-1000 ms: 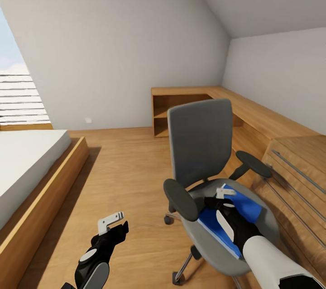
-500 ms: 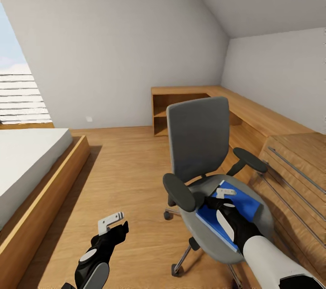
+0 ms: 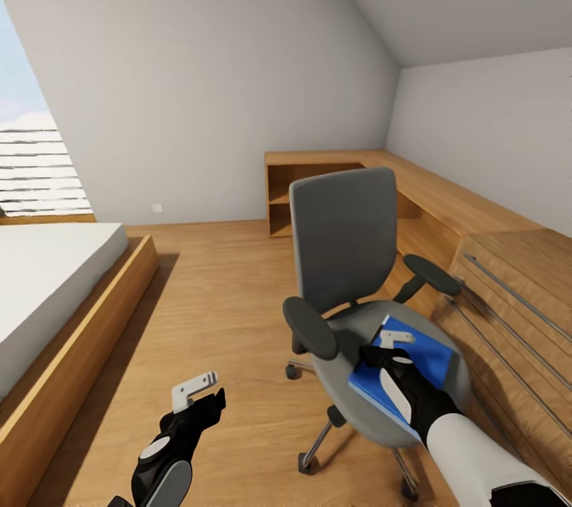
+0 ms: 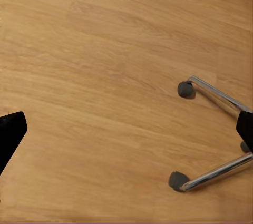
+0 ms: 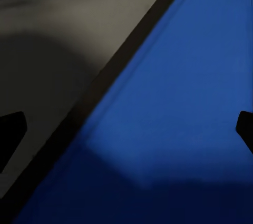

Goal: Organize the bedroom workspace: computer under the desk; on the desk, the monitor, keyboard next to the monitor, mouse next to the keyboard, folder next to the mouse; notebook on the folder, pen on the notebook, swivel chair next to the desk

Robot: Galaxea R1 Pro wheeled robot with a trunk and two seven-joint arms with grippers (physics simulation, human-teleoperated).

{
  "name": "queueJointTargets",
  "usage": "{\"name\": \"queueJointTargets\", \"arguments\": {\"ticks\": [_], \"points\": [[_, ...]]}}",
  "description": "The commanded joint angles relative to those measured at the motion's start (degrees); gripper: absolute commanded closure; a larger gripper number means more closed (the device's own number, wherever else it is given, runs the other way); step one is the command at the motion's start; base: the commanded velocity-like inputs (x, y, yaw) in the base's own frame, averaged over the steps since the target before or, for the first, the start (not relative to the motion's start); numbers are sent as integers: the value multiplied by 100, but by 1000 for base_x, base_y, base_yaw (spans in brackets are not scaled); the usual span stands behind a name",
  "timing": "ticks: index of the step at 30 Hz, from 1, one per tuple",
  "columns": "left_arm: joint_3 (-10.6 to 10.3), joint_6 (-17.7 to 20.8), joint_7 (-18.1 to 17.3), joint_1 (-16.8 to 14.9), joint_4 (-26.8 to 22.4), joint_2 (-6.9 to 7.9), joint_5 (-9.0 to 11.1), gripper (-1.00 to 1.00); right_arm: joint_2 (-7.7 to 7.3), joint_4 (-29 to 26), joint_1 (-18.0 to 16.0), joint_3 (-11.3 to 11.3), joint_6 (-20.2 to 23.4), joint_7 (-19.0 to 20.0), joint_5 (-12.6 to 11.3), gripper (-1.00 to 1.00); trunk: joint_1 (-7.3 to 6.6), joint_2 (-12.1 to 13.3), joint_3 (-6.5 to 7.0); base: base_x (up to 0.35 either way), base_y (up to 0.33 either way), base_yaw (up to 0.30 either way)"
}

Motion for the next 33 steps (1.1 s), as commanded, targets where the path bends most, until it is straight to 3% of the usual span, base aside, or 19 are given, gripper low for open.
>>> {"name": "queueJointTargets", "arguments": {"ticks": [1, 33], "points": [[-13, 15, 45, -6, -9, 5, 33, -100, -10, 231, 1, 36, 30, -48, -89, -100, -1, -2, -6, -136, 0, 0], [-18, 15, 28, -6, -2, 4, 52, -100, -13, 230, 1, 37, 28, -48, -88, -100, -1, -2, -6, -32, 0, 0]]}}
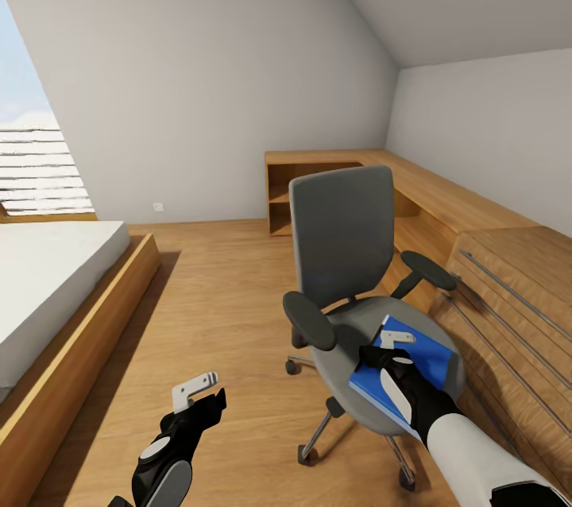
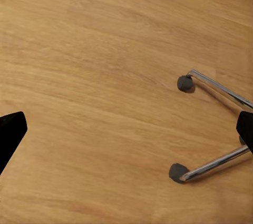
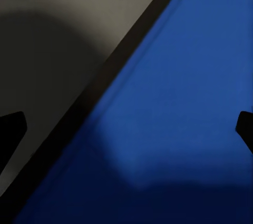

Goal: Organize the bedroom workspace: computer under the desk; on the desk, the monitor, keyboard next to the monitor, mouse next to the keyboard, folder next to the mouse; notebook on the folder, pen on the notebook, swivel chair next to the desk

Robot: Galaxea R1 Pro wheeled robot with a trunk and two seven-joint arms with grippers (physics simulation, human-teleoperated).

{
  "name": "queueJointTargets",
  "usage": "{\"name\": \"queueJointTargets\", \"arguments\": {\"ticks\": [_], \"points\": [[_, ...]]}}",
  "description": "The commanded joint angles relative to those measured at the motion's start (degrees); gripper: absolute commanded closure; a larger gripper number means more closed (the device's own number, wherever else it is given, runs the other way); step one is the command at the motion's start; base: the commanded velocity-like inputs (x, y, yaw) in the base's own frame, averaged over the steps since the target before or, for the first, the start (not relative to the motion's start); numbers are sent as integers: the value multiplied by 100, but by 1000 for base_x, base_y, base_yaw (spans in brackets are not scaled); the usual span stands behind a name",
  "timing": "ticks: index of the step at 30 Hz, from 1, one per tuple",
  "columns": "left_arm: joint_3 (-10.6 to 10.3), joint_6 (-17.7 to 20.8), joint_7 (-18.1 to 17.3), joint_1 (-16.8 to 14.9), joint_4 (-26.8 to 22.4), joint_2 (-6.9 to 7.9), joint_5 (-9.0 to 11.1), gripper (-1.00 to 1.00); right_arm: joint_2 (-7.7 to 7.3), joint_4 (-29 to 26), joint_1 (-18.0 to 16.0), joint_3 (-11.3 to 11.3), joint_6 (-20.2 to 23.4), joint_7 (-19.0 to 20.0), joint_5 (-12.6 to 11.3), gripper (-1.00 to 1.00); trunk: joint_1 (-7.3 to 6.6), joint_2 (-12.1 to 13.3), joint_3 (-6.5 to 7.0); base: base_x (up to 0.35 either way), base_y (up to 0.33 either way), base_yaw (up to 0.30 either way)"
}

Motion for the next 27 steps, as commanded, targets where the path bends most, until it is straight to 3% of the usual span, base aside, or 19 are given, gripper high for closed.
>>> {"name": "queueJointTargets", "arguments": {"ticks": [1, 27], "points": [[-12, 15, 45, -6, -8, 5, 31, -100, -9, 219, 1, 40, 27, -48, -89, -100, -22, 38, 12, 0, 0, 0], [-13, 23, 63, -6, 12, 5, 43, -100, -14, 161, 1, 31, -10, -39, -90, -100, -593, 1081, 478, 0, 0, 0]]}}
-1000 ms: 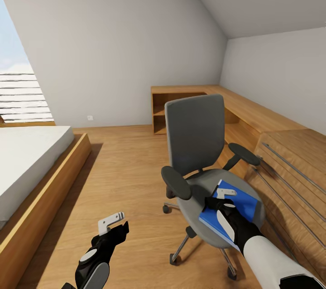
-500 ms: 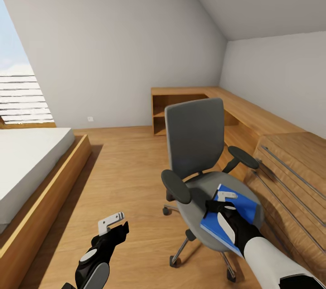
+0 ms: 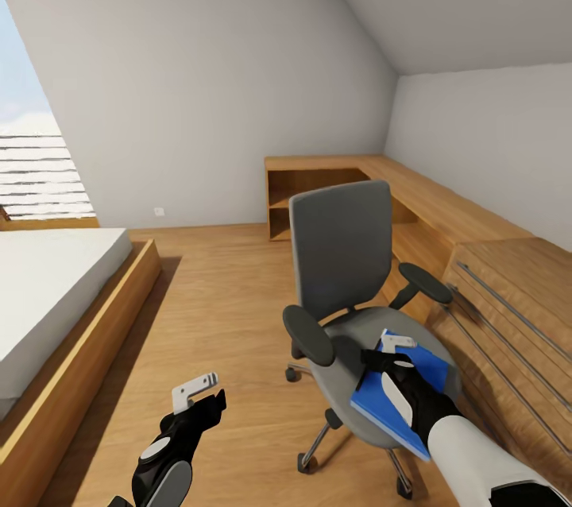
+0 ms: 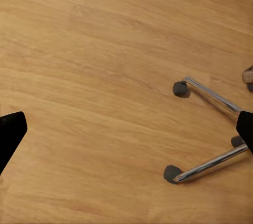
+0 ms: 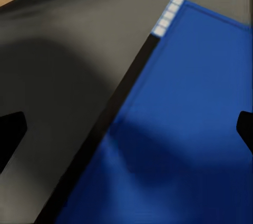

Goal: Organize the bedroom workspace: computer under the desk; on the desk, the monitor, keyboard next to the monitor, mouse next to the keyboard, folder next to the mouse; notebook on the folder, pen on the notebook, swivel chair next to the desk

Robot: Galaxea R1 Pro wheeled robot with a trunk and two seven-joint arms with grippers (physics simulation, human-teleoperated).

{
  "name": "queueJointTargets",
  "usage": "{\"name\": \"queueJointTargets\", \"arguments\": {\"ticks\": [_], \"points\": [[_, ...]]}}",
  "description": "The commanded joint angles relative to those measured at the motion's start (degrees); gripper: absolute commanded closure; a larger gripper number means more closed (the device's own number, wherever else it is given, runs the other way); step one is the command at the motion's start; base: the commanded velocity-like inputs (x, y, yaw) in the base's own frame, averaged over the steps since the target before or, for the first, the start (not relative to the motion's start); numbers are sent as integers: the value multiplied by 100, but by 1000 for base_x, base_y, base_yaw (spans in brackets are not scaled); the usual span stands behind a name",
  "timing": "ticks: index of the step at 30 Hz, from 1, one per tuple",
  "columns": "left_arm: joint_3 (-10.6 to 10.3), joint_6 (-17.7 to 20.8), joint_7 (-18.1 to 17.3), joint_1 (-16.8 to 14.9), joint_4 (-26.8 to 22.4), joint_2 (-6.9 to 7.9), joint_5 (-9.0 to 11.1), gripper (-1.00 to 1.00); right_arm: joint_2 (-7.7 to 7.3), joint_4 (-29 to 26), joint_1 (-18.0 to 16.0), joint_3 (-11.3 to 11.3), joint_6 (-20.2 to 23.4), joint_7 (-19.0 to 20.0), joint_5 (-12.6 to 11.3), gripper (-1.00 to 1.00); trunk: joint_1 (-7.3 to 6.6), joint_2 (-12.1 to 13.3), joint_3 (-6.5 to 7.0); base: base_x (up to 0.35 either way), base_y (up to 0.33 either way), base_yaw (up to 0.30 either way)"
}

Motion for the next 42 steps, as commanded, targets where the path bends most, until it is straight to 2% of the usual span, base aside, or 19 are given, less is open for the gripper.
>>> {"name": "queueJointTargets", "arguments": {"ticks": [1, 5, 8, 14, 15, 18, 22, 28, 31, 33, 37, 38, 42], "points": [[-12, 15, 45, -6, -7, 5, 32, -100, -8, -47, 0, 48, 30, -45, -55, -100, -23, 39, 13, 0, 0, 0], [-12, 15, 46, -6, 0, 5, 35, -100, -21, -346, 13, 48, 49, -45, -55, -100, -111, 199, 85, 0, 0, 0], [-15, 15, 45, -6, 36, 1, 31, -100, -106, -918, 107, 43, 135, -45, -58, -100, -177, 320, 139, 0, 0, 0], [-20, 15, 45, -6, 57, -3, 35, -100, -249, -1979, 550, 22, 481, -48, -83, -100, -309, 560, 246, 0, 0, 0], [-20, 15, 43, -6, 59, -3, 35, -100, -274, -2367, 743, 9, 591, -51, -94, -100, -331, 600, 264, 0, 0, 0], [-21, 15, 34, -6, 60, -3, 16, -100, -294, -3067, 1088, -152, 899, -69, -112, -100, -397, 721, 318, 0, 0, 0], [-22, 14, 29, -6, 60, -4, 9, -100, -296, -3684, 1409, -334, 1046, -78, -142, -100, -462, 841, 372, 0, 0, 0], [-28, 15, 17, -6, 60, -4, 16, -100, -293, -4051, 1613, -432, 1095, -77, -283, -100, -462, 841, 372, 0, 0, 0], [-23, 12, 4, -6, 60, -4, 26, -100, -267, -4279, 1651, -444, 1099, -74, -589, -100, -462, 841, 372, 0, 0, 0], [-22, 9, 3, -6, 60, 1, 31, -100, -266, -4321, 1655, -448, 1096, -76, -683, -100, -462, 841, 372, 0, 0, 0], [-21, 6, -5, -6, 60, 5, 37, -100, -290, -4365, 1668, -478, 1067, -85, -782, -100, -462, 841, 372, 0, 0, 0], [-27, 6, -2, -6, 60, -1, 31, -100, -288, -4349, 1668, -586, 1066, -81, -792, -100, -462, 841, 374, -41, 206, -244], [-29, 6, -2, -6, 60, -2, 30, -100, -279, -4328, 1668, -740, 1065, -81, -798, -100, -462, 841, 380, -83, 245, -267]]}}
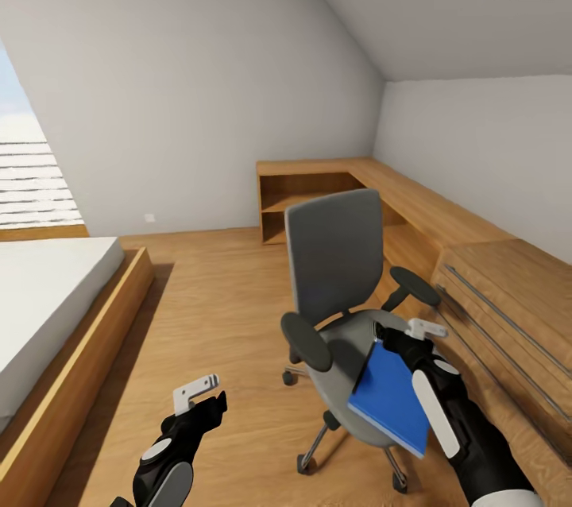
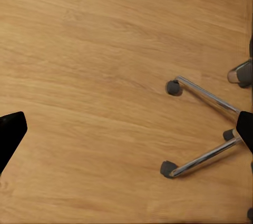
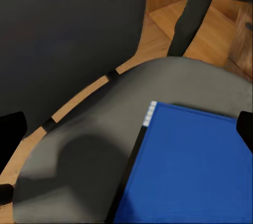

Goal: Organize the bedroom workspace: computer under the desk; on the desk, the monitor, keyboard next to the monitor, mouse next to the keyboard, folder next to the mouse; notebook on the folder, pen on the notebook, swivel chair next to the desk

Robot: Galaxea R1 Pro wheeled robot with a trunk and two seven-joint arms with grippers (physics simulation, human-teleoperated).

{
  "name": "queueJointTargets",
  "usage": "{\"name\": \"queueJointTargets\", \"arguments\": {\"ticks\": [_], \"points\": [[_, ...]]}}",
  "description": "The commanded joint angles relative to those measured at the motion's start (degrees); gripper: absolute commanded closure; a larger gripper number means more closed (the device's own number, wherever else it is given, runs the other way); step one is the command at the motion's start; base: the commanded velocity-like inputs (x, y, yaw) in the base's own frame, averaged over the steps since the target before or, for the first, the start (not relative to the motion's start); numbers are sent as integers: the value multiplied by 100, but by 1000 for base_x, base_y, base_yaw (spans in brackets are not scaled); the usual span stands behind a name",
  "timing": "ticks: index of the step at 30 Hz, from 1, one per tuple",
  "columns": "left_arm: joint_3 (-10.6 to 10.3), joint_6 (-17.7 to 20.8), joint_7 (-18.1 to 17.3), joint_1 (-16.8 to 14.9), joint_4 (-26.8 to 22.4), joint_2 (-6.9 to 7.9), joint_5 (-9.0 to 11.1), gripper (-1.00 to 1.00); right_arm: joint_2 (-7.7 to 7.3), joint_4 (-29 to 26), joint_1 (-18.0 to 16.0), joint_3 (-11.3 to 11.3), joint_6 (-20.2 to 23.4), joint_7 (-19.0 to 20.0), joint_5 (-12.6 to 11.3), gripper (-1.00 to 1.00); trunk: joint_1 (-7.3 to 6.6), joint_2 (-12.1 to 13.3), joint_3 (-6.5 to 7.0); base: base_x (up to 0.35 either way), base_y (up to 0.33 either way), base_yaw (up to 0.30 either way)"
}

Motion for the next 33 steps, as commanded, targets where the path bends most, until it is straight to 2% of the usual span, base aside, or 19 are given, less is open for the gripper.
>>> {"name": "queueJointTargets", "arguments": {"ticks": [1, 7, 9, 13, 18, 25, 27, 33], "points": [[-12, 12, 41, -5, -8, 7, 30, -100, -2, -3, -4, -47, 19, -49, -57, -100, -1, -3, -5, -116, 284, -284], [-12, 12, 38, -5, -8, 7, 30, -100, 6, 0, 0, -214, 26, -46, -105, -100, -1, -3, -3, -125, 297, -181], [-12, 12, 41, -5, -8, 6, 30, -100, 3, -1, 3, -247, 27, -44, -255, -100, -1, -3, -3, -131, 306, -43], [-12, 12, 42, -5, -8, 7, 30, -100, -4, -1, 4, -258, 26, -45, -348, -100, -1, -3, -2, -132, 307, -16], [-12, 20, 43, -5, 0, 8, 46, -100, -15, 2, 4, -327, 37, -43, -405, -100, -1, -3, 6, -18, 40, -92], [-11, 19, 54, -5, -9, 7, 39, -100, -16, 7, 4, -642, 65, -35, -428, -100, -1, -3, 33, -3, 7, -230], [-12, 20, 59, -5, -13, 6, 39, -100, -16, 7, 4, -700, 70, -33, -482, -100, 43, -83, 5, -1, 2, -256], [-3, 18, 76, -5, -16, 1, 32, -100, -104, 9, 68, -765, 109, -27, -1046, -100, 174, -324, -78, 0, 1, -263]]}}
